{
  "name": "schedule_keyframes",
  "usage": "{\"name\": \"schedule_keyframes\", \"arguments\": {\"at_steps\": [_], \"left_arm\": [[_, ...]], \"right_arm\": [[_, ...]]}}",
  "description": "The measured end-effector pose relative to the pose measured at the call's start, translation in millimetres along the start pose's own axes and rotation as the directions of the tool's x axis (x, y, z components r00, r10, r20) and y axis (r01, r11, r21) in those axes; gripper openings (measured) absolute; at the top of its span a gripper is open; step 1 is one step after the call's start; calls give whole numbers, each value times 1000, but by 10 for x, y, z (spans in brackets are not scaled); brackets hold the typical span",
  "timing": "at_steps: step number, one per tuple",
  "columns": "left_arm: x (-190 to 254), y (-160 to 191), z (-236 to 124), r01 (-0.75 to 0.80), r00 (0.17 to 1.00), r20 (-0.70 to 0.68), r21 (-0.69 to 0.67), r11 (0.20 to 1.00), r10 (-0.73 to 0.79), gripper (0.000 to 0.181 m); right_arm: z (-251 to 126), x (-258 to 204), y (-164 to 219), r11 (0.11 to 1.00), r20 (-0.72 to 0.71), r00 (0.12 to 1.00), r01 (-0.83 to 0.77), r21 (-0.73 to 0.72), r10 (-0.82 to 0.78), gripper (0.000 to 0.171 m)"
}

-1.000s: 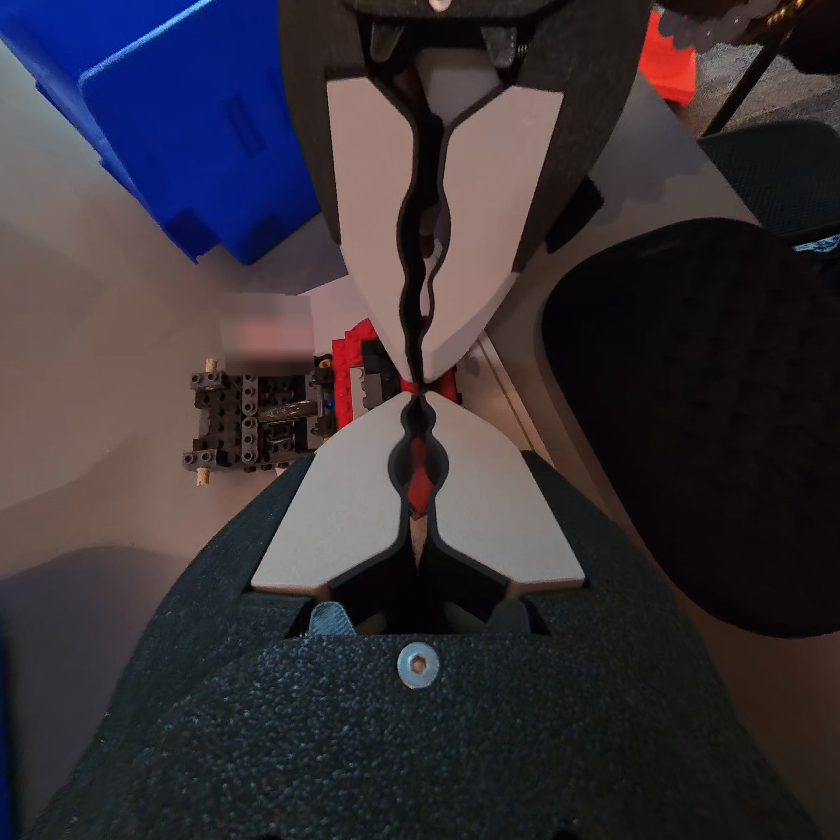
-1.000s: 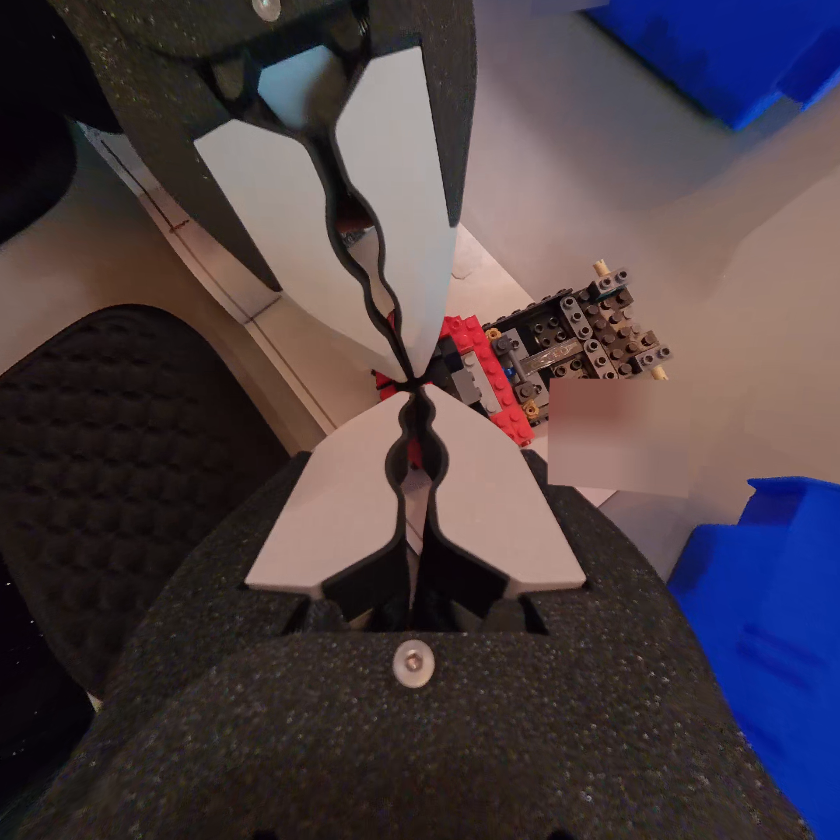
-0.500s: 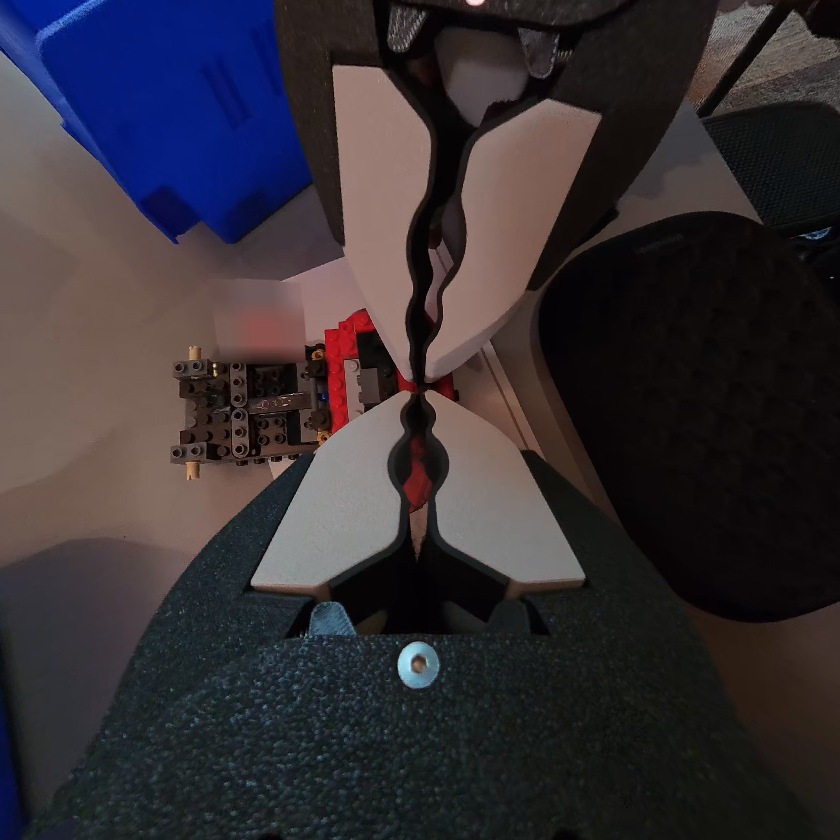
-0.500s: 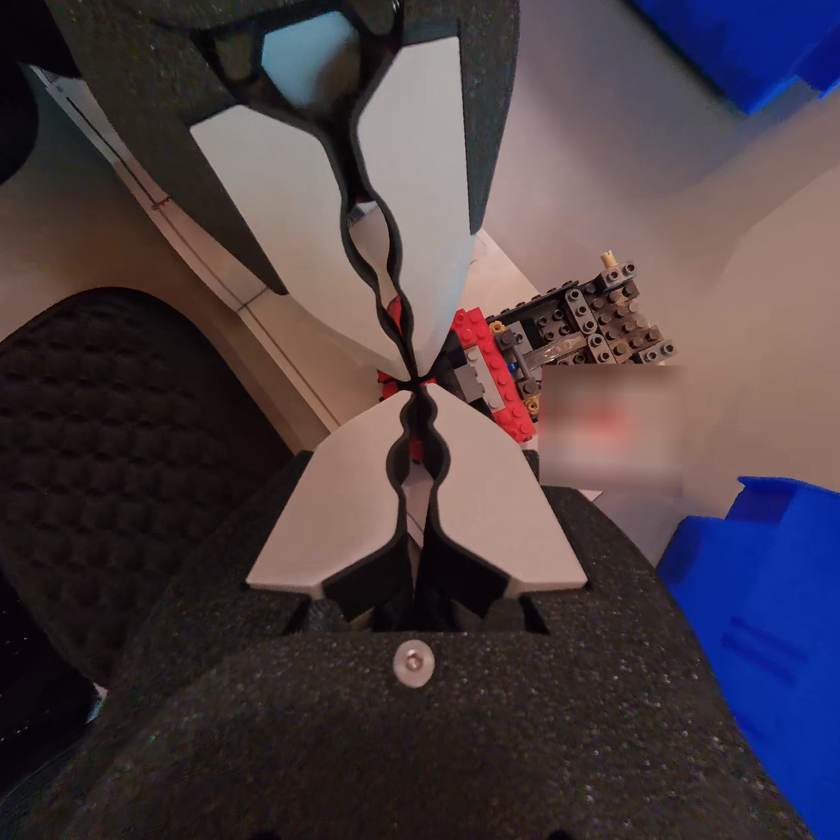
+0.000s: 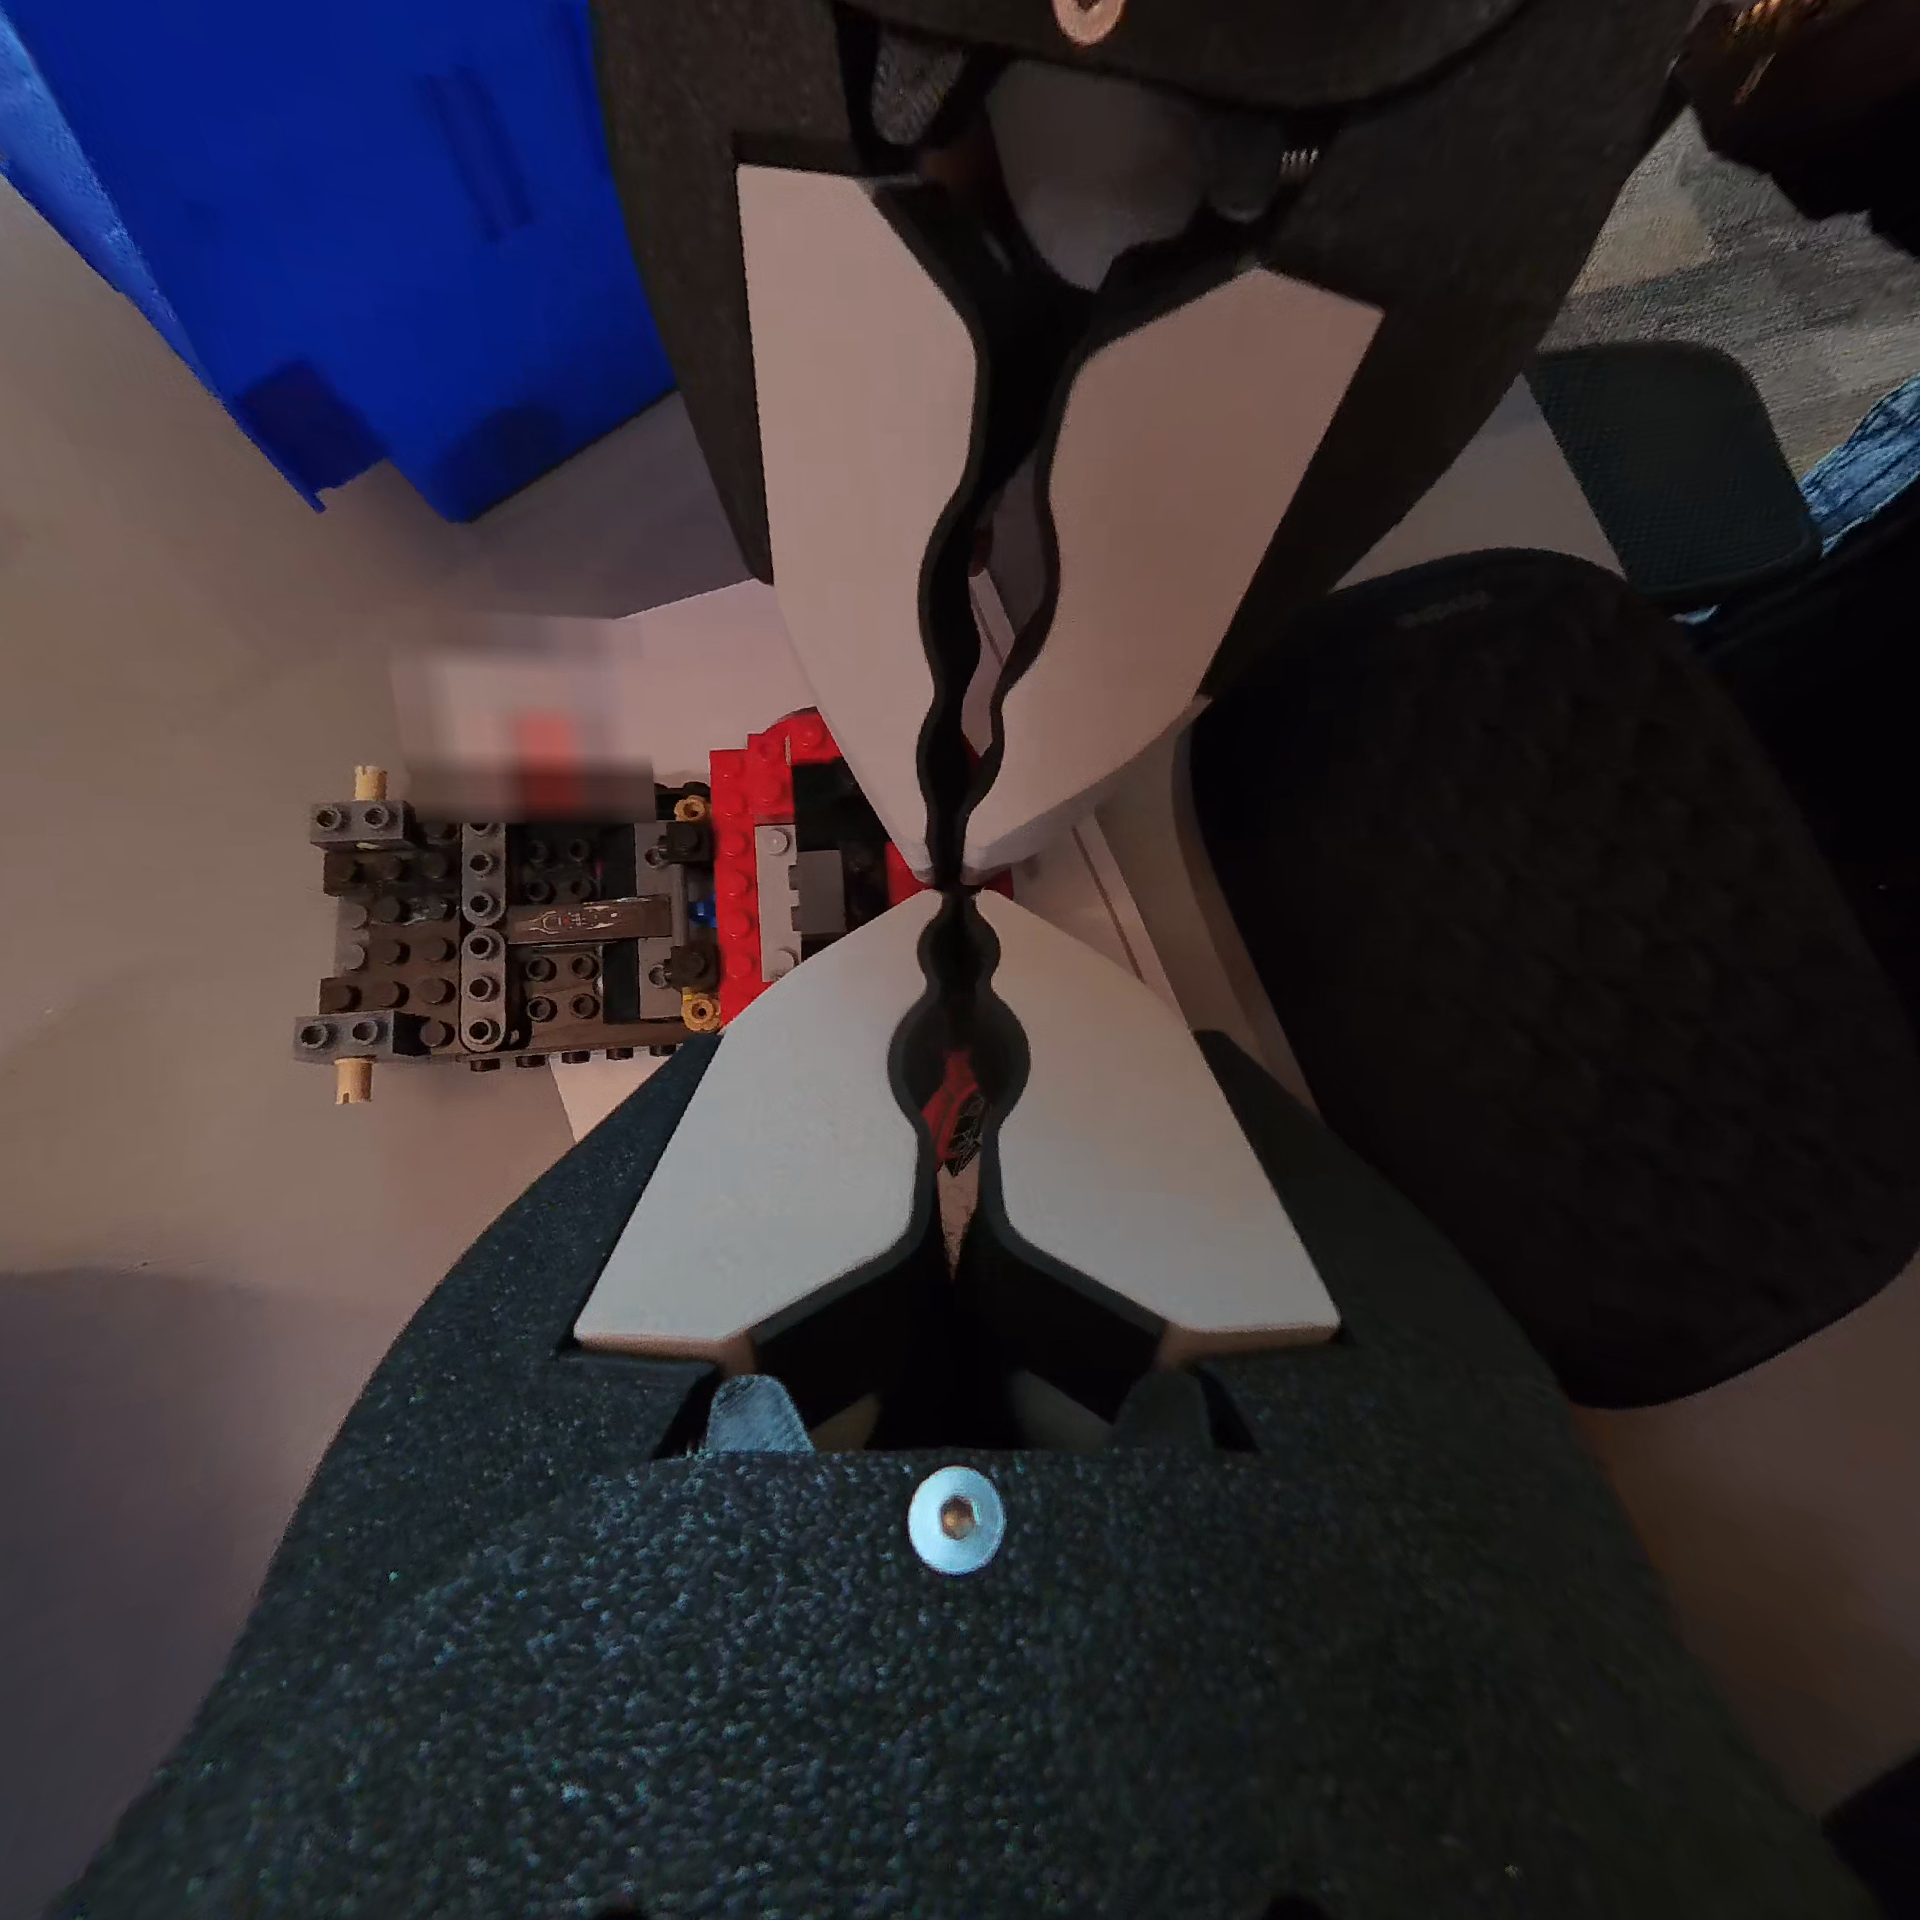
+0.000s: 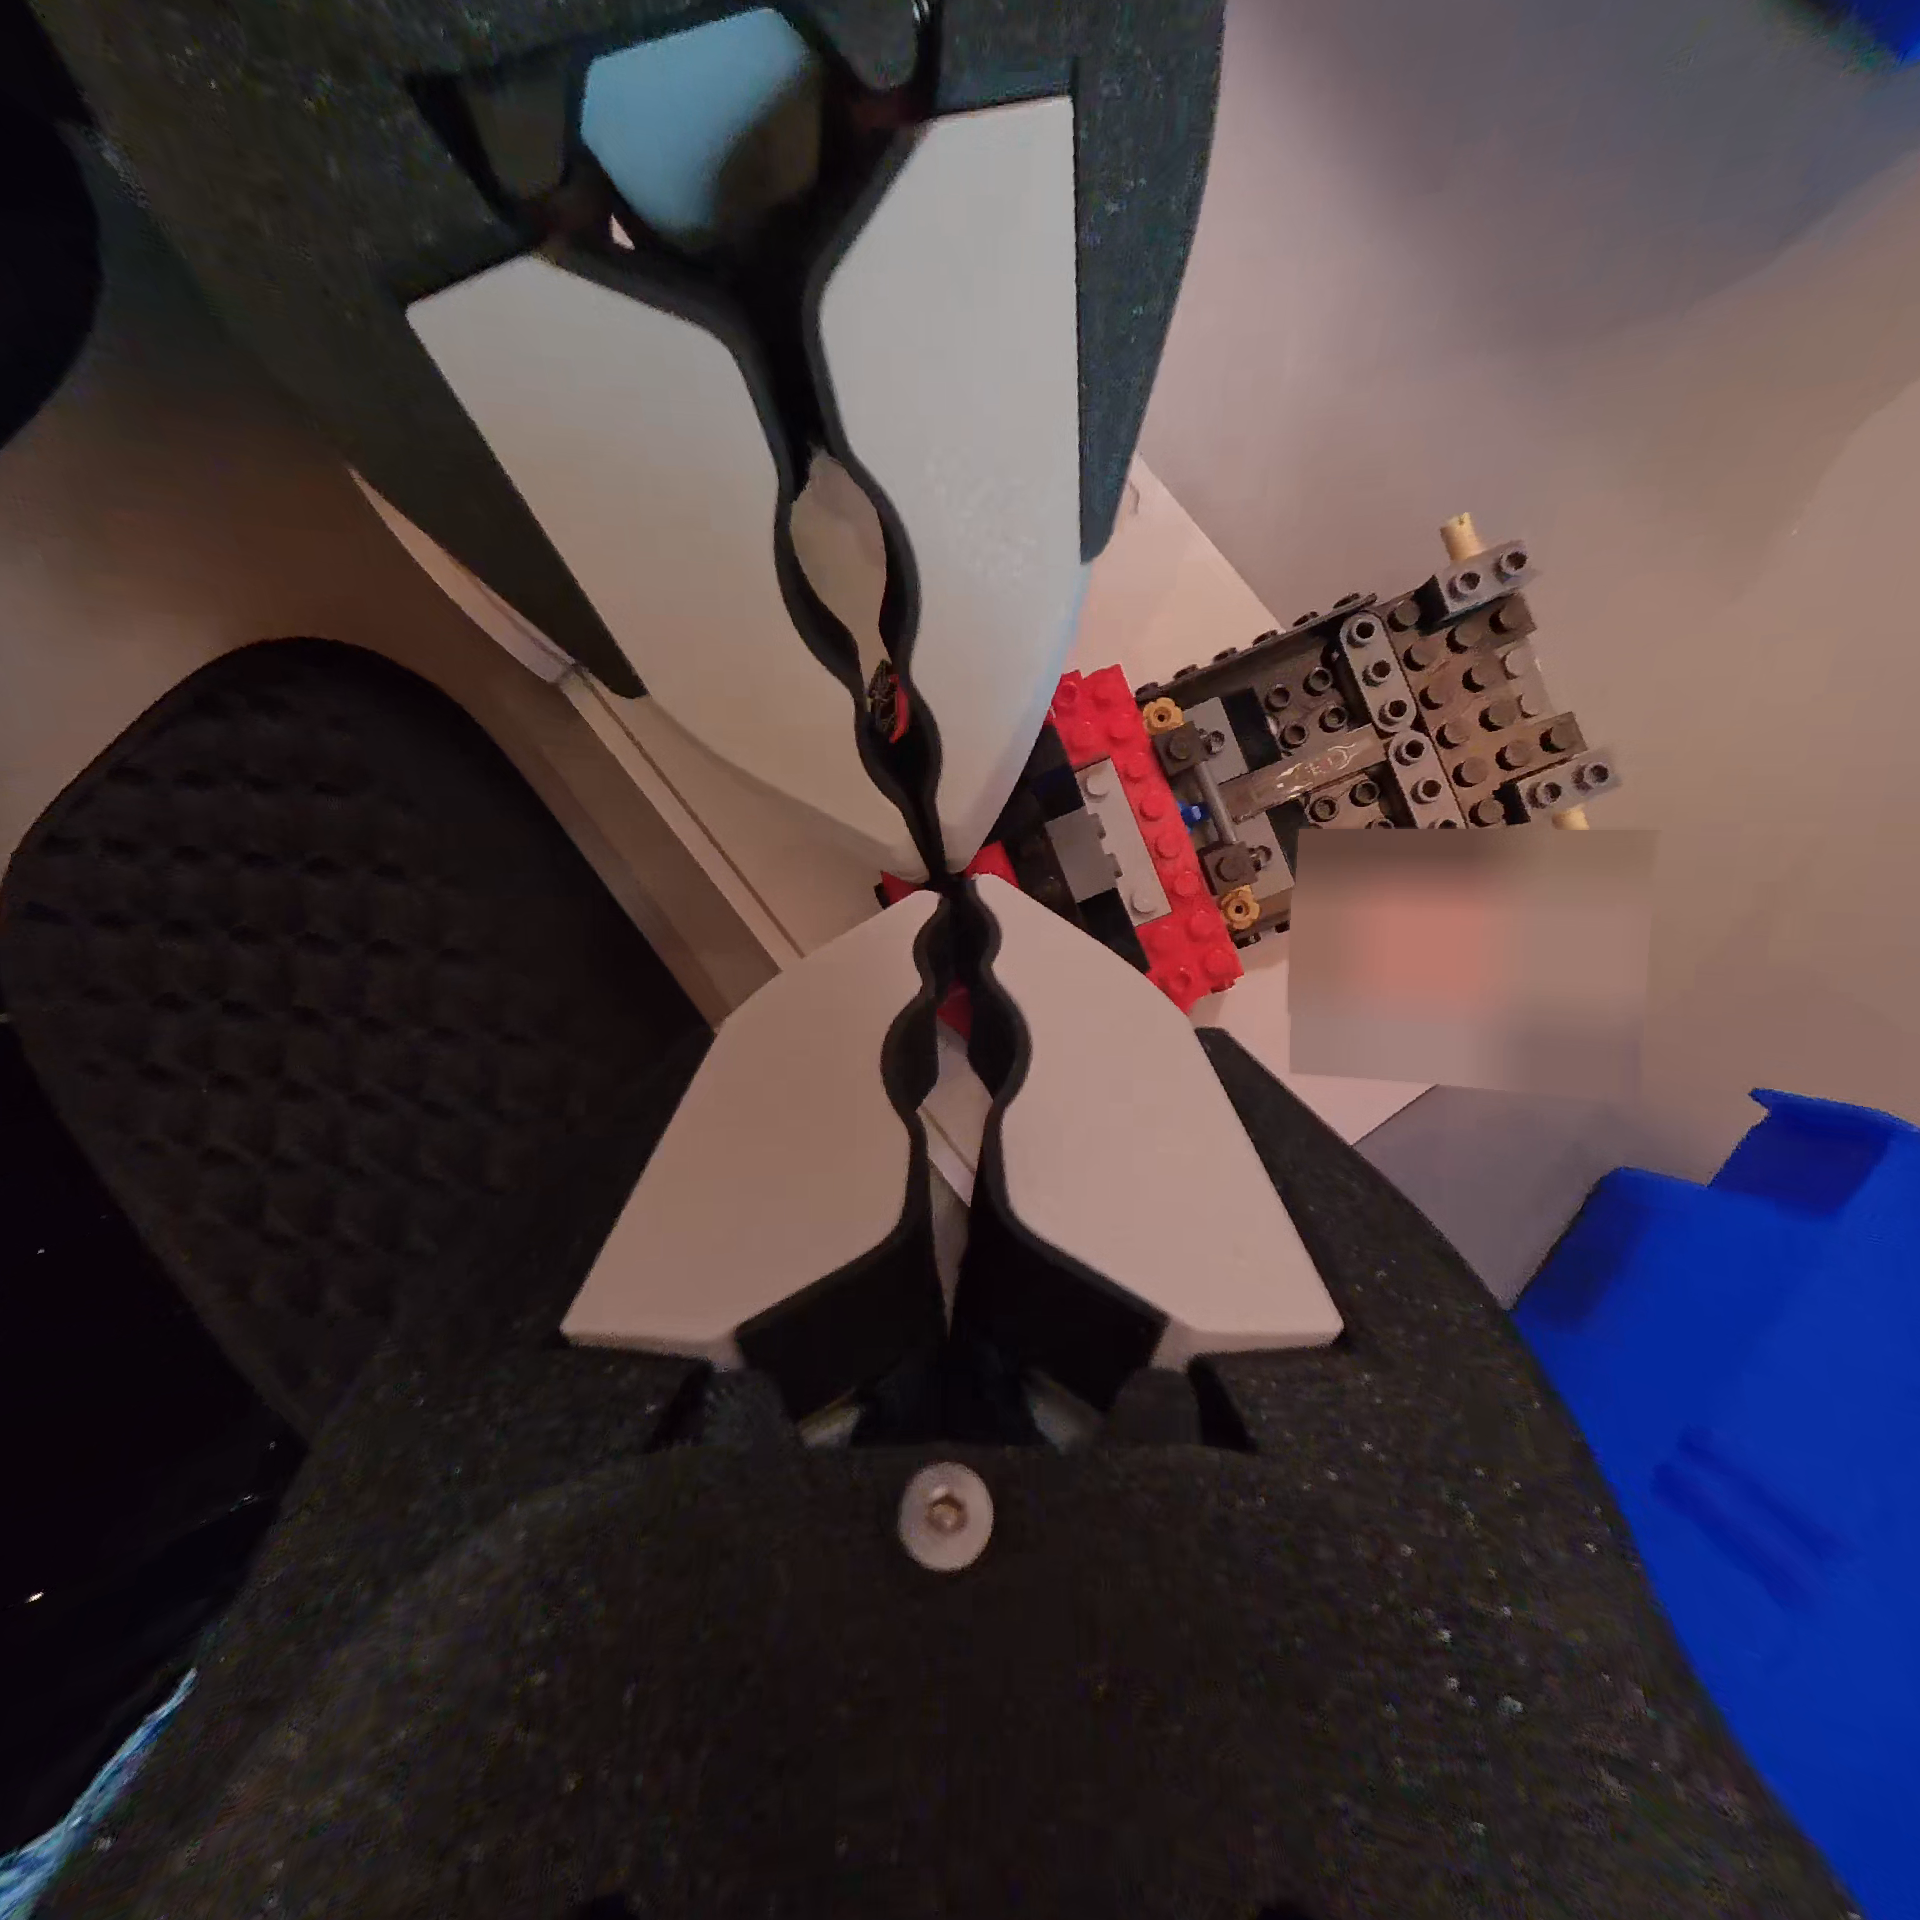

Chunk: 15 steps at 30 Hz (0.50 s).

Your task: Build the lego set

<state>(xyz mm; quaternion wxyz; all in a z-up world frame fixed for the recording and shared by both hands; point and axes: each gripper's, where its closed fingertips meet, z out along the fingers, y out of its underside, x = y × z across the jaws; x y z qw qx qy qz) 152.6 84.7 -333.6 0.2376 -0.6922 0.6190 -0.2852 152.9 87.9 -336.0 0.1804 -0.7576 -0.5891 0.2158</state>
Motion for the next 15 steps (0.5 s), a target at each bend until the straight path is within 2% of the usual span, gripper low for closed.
{"name": "schedule_keyframes", "arguments": {"at_steps": [4,6,8,9,10,11,15], "left_arm": [[-1,-8,-2,36,999,-22,17,999,-36,0],[-2,-12,-9,61,997,-43,18,998,-60,0],[-10,-6,-23,70,997,-41,21,997,-69,0],[1,1,-38,73,996,-46,17,997,-72,0],[14,-9,-63,72,996,-50,24,997,-70,0],[19,-37,-92,67,997,-44,38,997,-66,0],[-20,-117,-170,40,999,21,60,997,-41,0]], "right_arm": [[-3,2,-10,1000,44,999,13,-6,-12,0],[-75,24,-86,997,53,998,-32,66,28,0],[-296,83,-182,981,-2,998,-56,188,57,0],[-393,117,-155,978,-56,996,-49,204,62,1],[-465,137,-104,978,-106,992,-46,204,69,17],[-515,113,-57,977,-126,989,-44,210,72,17],[-461,-81,87,965,-109,991,-52,259,83,19]]}}
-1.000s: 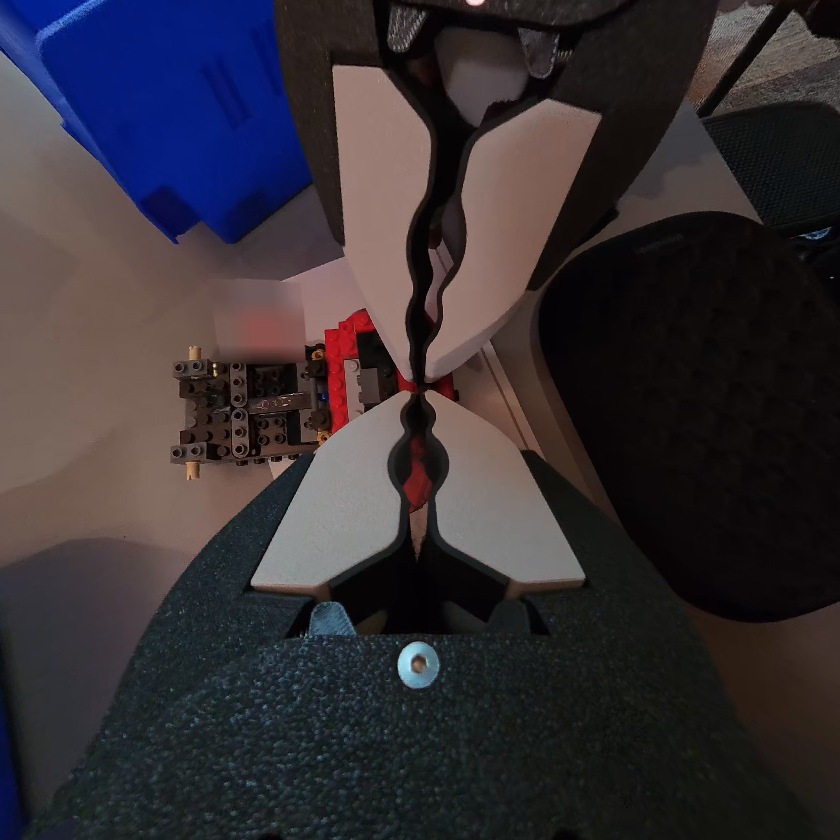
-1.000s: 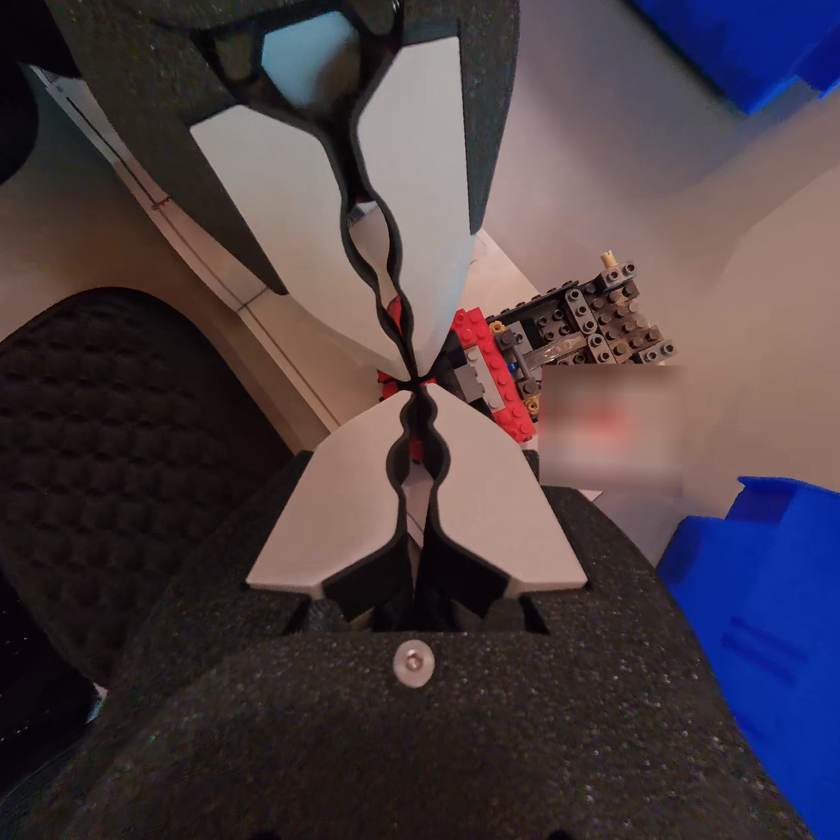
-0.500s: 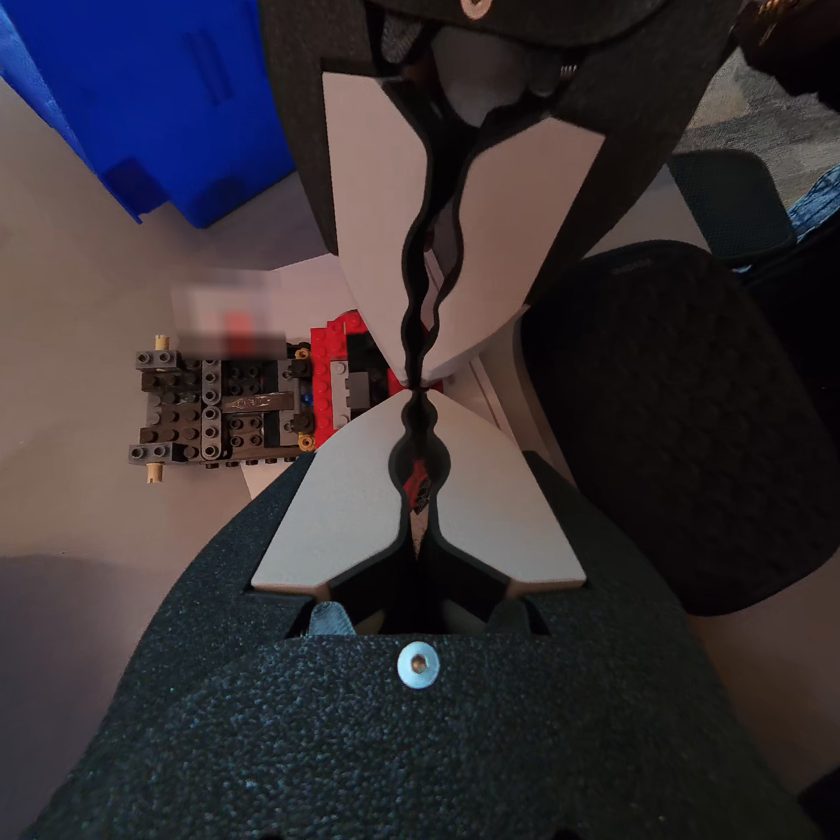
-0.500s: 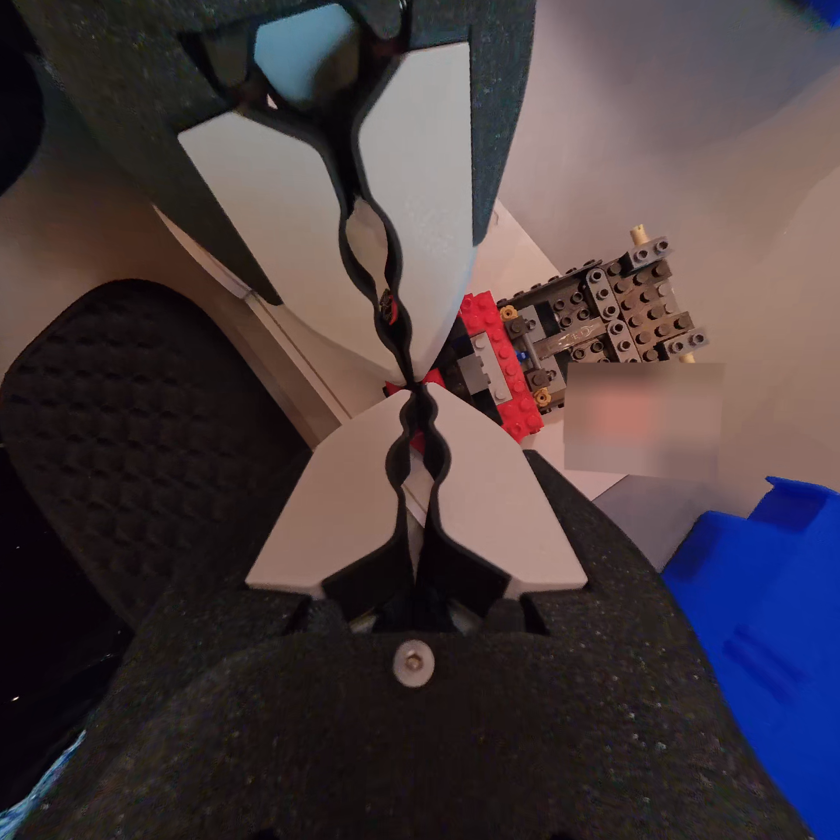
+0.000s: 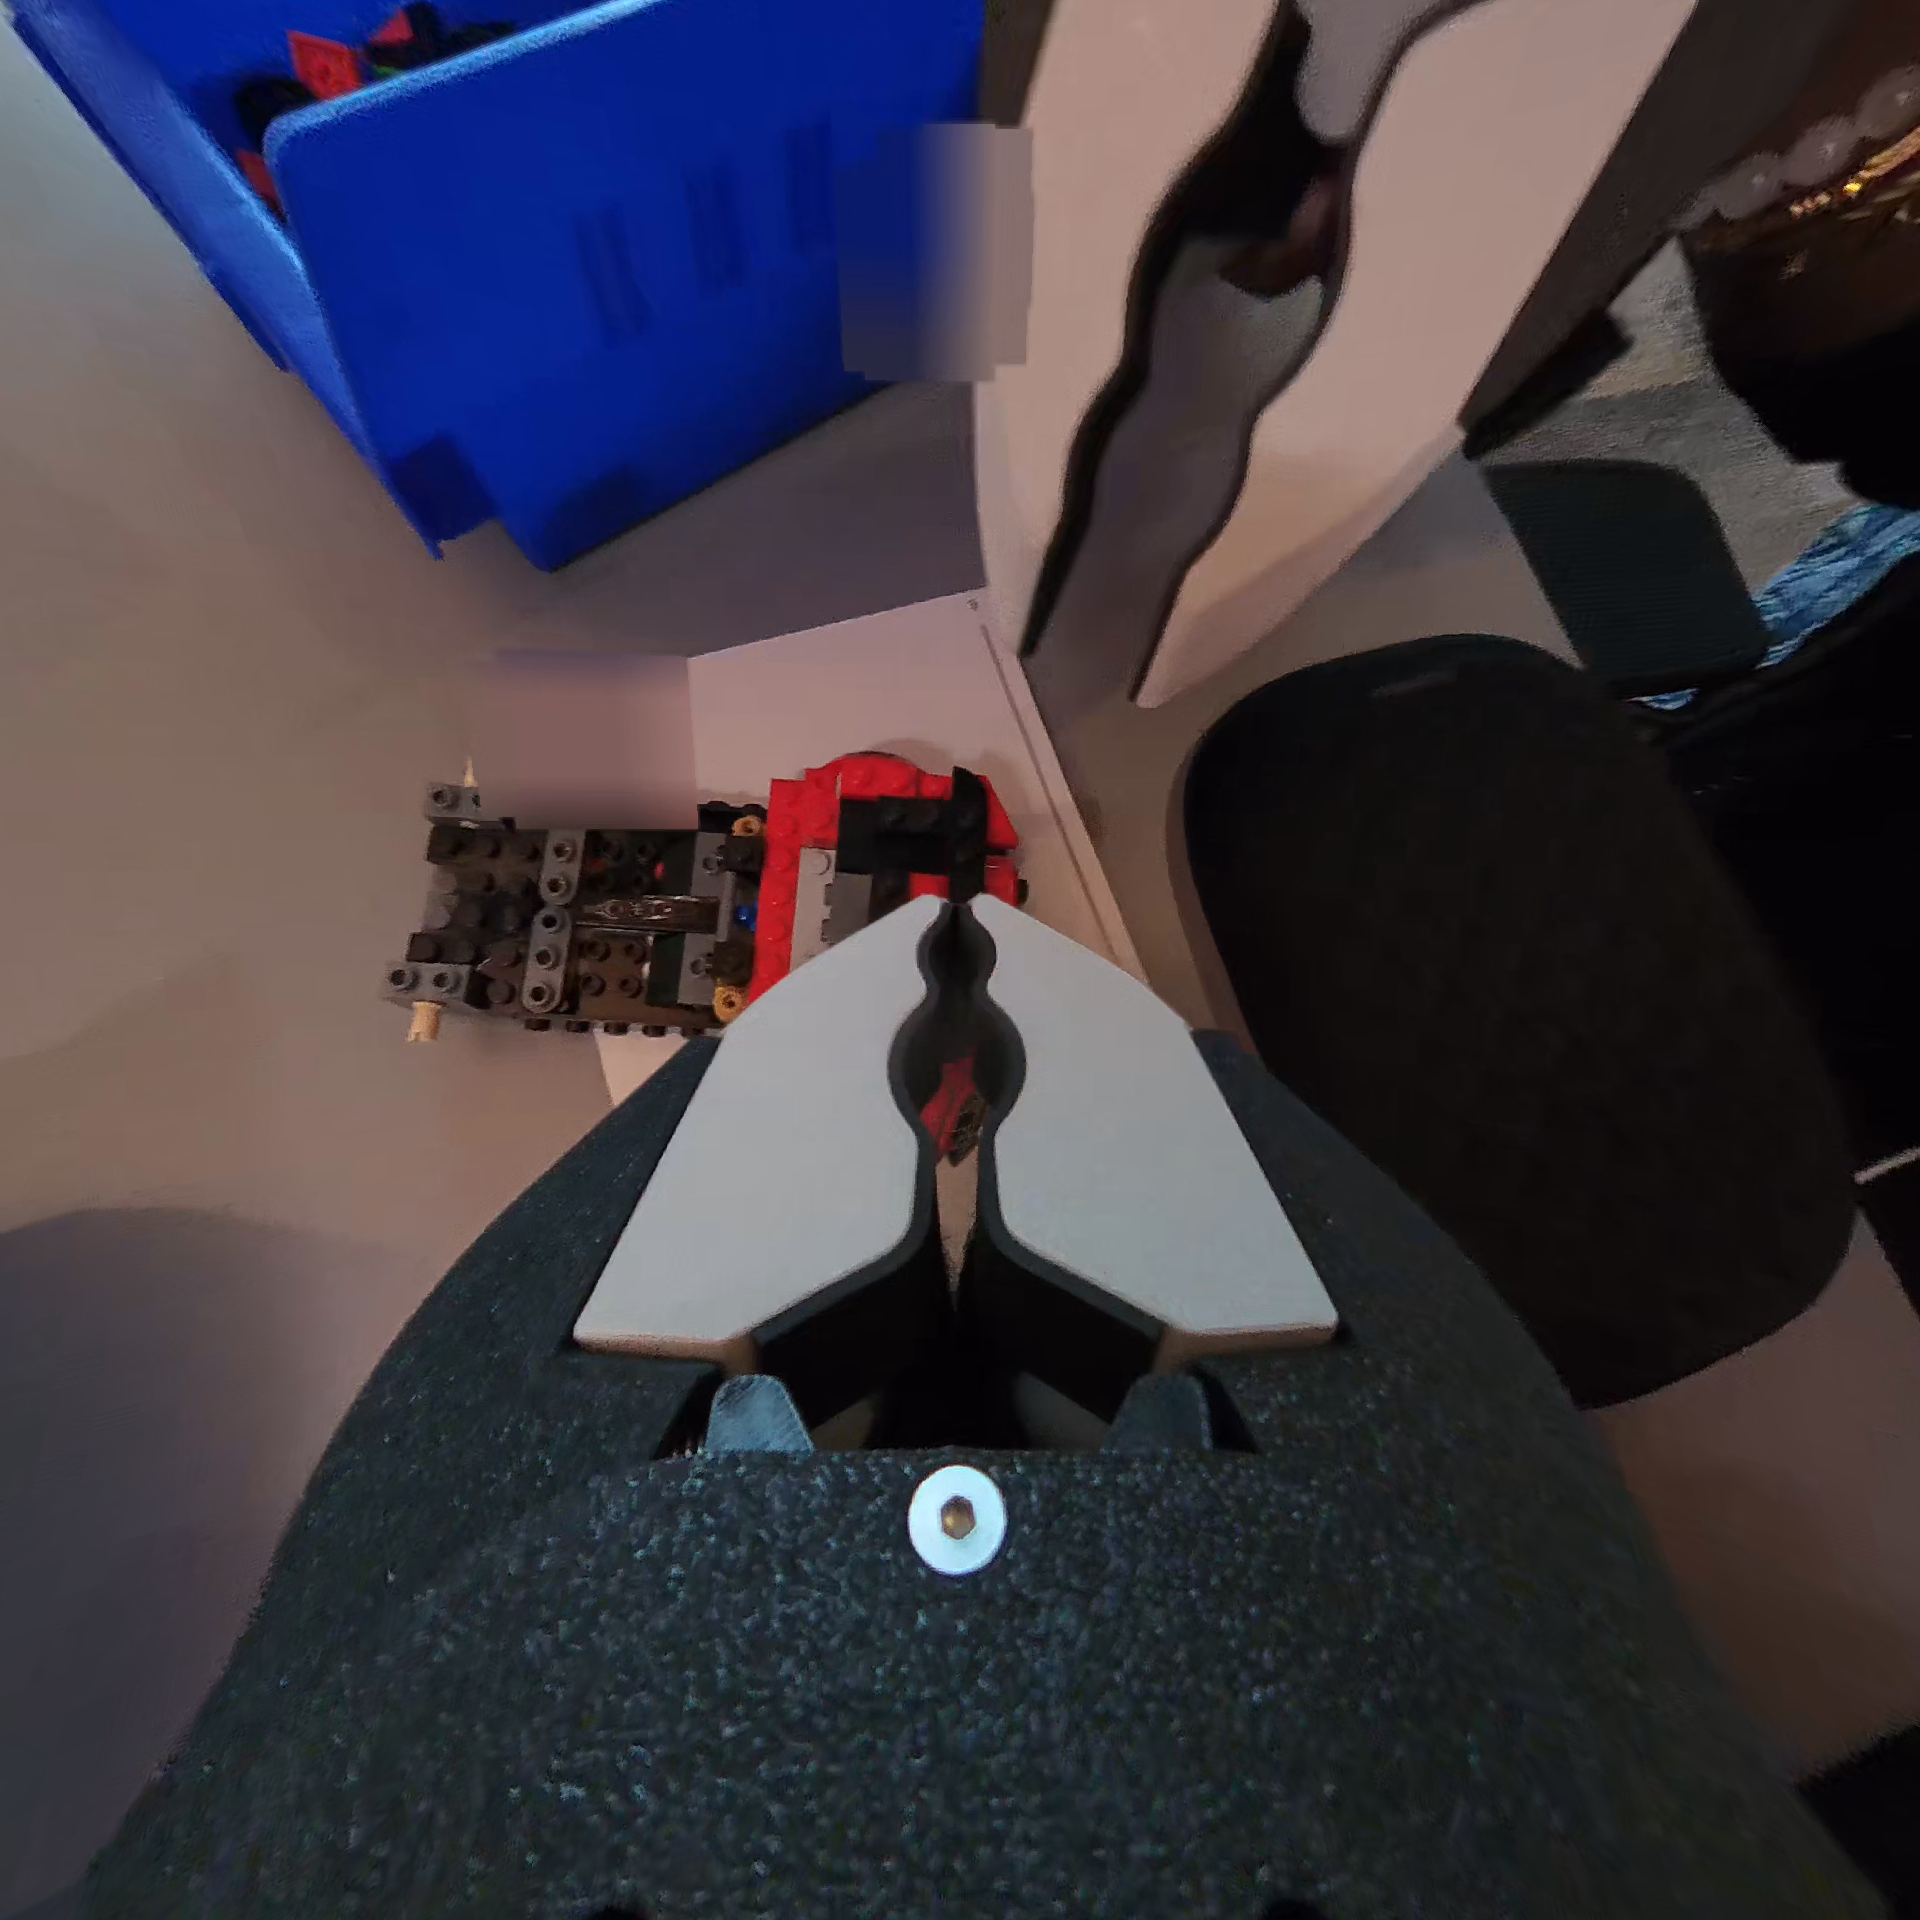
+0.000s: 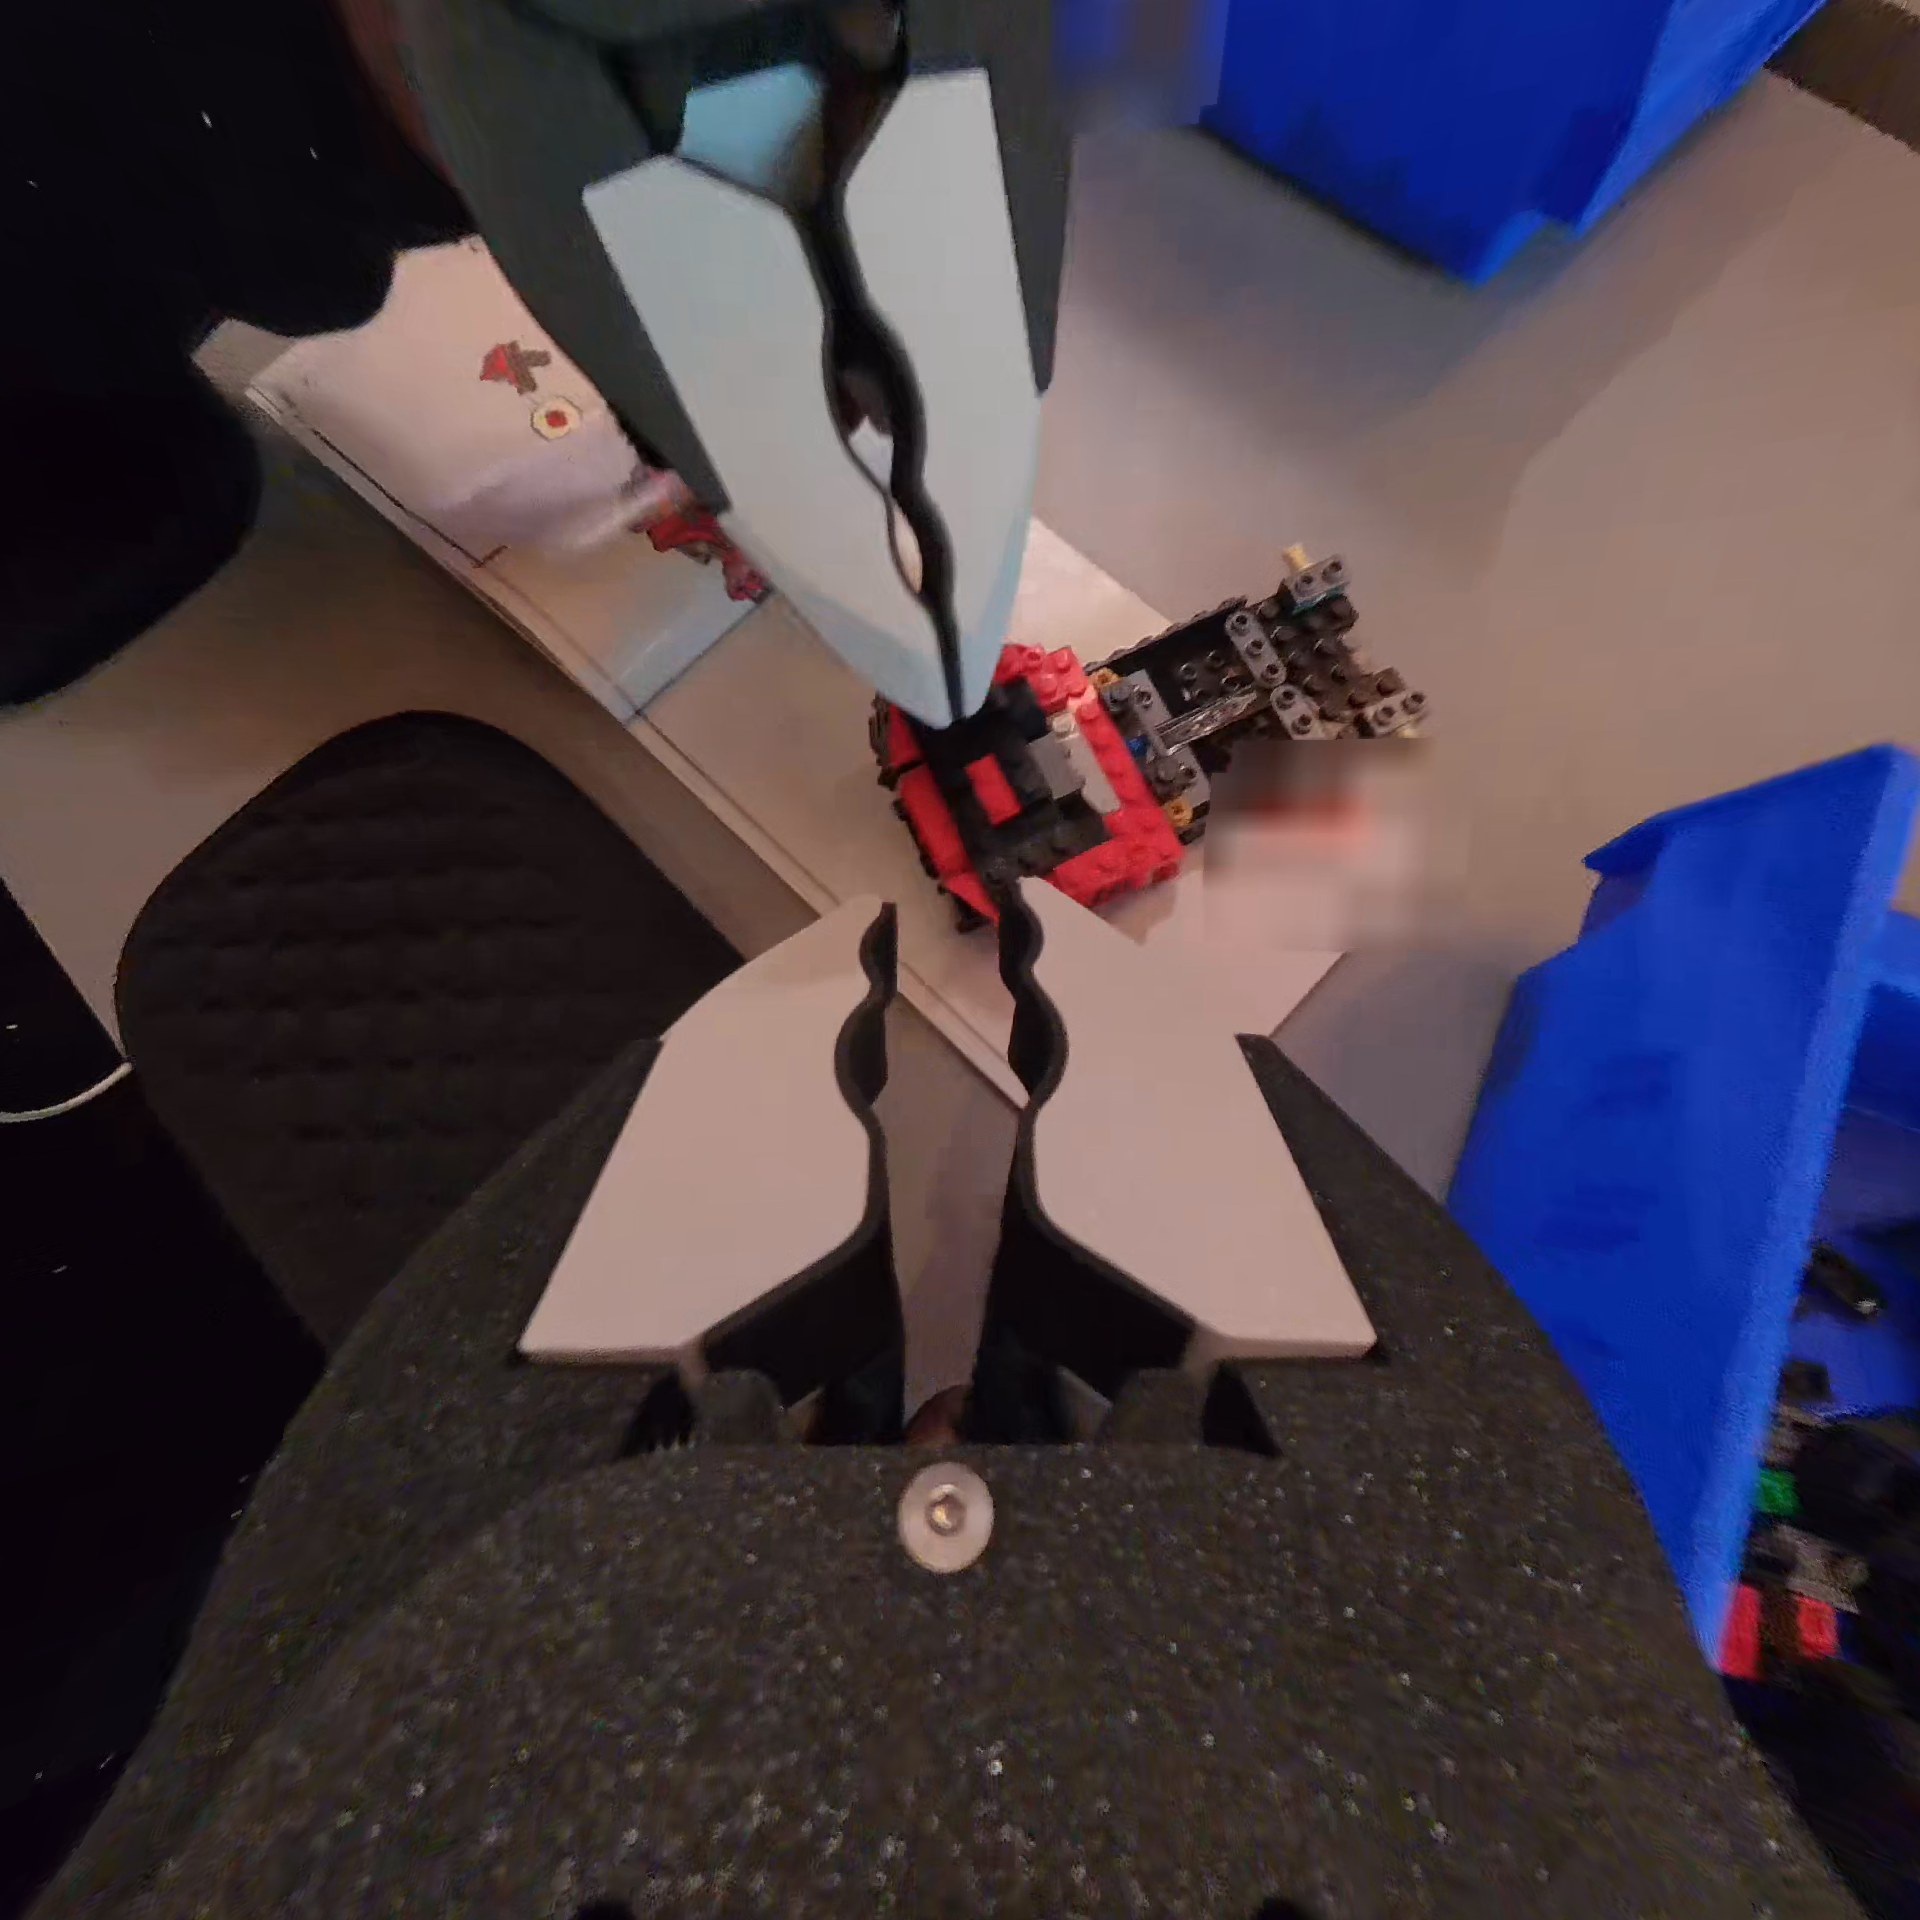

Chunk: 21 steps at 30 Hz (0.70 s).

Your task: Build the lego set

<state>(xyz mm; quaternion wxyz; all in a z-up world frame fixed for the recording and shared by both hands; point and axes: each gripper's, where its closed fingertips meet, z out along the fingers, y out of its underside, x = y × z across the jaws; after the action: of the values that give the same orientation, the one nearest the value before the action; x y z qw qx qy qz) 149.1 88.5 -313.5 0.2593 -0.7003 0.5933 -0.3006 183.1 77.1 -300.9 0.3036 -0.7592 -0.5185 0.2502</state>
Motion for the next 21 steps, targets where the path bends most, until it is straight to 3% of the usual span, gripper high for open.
{"name": "schedule_keyframes", "arguments": {"at_steps": [8,21], "left_arm": [[-52,121,91,-11,995,94,-55,998,16,0],[-59,141,116,-60,982,167,-168,984,88,0]], "right_arm": [[244,90,26,994,-79,996,37,107,-29,17],[331,183,103,997,-83,996,-7,72,13,9]]}}
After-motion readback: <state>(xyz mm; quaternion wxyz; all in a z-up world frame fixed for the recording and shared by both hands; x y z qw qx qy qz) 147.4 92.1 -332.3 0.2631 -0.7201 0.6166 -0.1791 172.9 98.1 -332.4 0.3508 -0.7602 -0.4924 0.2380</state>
